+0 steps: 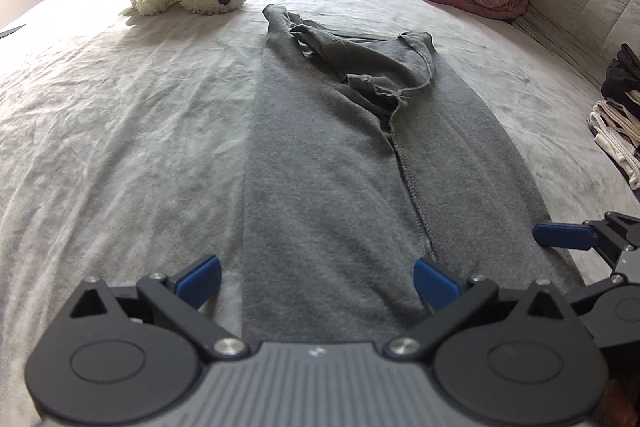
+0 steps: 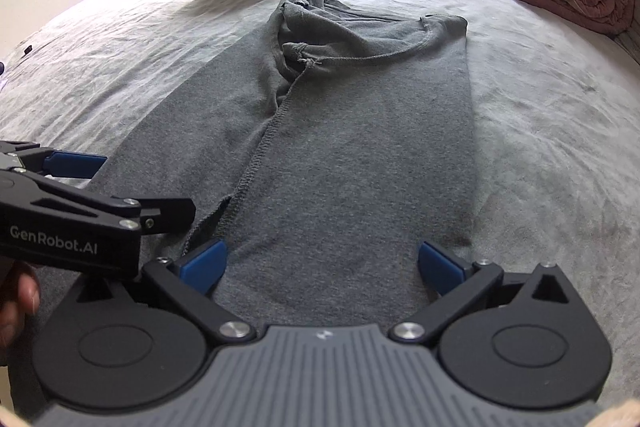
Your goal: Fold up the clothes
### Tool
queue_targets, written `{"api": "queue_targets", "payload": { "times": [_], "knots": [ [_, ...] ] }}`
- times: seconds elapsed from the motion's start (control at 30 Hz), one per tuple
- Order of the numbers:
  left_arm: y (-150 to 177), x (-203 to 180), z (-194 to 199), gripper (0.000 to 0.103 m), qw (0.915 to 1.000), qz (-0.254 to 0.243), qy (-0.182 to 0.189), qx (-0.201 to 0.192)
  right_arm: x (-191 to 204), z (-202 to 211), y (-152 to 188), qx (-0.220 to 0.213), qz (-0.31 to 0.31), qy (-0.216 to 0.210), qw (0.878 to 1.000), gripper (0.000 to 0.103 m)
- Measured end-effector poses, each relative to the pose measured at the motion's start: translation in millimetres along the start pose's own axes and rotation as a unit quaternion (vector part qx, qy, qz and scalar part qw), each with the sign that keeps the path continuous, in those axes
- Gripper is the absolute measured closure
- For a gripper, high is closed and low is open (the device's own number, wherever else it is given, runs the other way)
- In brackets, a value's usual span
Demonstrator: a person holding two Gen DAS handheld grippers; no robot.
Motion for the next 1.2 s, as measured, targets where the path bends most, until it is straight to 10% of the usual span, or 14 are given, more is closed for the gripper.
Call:
{"api": "queue_targets", "payload": {
  "times": [0.57, 0.93, 1.2],
  "knots": [
    [10, 13, 25, 0.004, 0.9993, 0.010, 0.035, 0.004, -23, 40, 18, -0.020, -0.043, 0.011, 0.999, 0.005],
    [47, 12, 46, 0.009, 0.9997, -0.018, -0.001, 0.015, -35, 67, 52, -0.011, -0.118, 0.016, 0.993, 0.039],
    [82, 3, 73, 0.009, 0.9989, -0.041, -0.022, 0.000, -22, 95, 90, -0.018, -0.132, 0.032, 0.991, 0.040]
  ]
}}
Point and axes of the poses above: each gripper's, at about its wrist camera, not at the fingertips, and z roughly against the way its jaws point, x to its left, y to its underside, the point moved 2 cm from there along -z, roughly the way its jaws point, and after that the axes turned 2 degrees about -y, right-handed, at the moved point
